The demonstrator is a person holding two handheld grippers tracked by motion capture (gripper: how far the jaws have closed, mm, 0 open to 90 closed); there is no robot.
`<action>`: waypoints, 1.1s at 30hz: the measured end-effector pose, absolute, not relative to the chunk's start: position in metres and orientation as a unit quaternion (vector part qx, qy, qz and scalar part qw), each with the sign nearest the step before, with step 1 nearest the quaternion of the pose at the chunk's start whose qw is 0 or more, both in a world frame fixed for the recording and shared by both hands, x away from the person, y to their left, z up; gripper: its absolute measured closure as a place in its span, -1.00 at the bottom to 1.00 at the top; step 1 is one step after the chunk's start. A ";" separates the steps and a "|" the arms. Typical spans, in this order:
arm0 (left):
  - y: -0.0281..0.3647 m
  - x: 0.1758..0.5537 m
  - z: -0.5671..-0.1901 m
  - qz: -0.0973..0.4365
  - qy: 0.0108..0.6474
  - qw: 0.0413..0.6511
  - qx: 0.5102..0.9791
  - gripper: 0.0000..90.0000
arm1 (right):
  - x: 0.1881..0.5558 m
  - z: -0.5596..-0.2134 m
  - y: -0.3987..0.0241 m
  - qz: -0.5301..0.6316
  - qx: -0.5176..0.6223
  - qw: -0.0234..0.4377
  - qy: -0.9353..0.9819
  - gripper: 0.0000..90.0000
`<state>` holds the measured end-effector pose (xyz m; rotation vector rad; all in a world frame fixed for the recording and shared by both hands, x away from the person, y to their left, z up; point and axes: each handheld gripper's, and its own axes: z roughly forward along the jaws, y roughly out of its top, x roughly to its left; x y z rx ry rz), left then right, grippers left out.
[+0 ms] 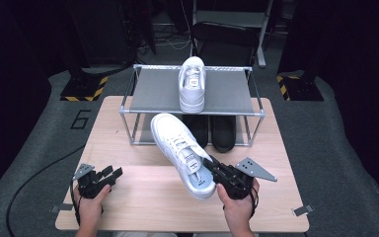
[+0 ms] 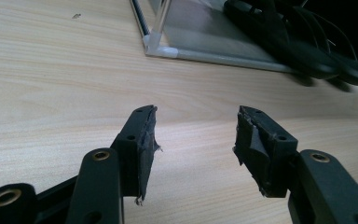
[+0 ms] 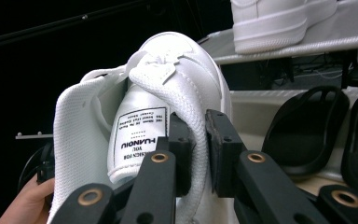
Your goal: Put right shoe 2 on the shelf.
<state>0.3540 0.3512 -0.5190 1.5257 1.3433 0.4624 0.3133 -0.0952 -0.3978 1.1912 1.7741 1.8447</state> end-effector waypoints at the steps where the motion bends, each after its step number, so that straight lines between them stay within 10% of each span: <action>1: 0.351 0.354 -0.519 0.192 0.556 0.504 0.632 0.05 | 0.313 -0.395 -0.097 0.646 0.414 0.164 0.620 0.80; 33: 0.353 0.354 -0.519 0.195 0.559 0.505 0.629 0.05 | 0.312 -0.359 -0.169 0.657 0.452 0.240 0.554 0.80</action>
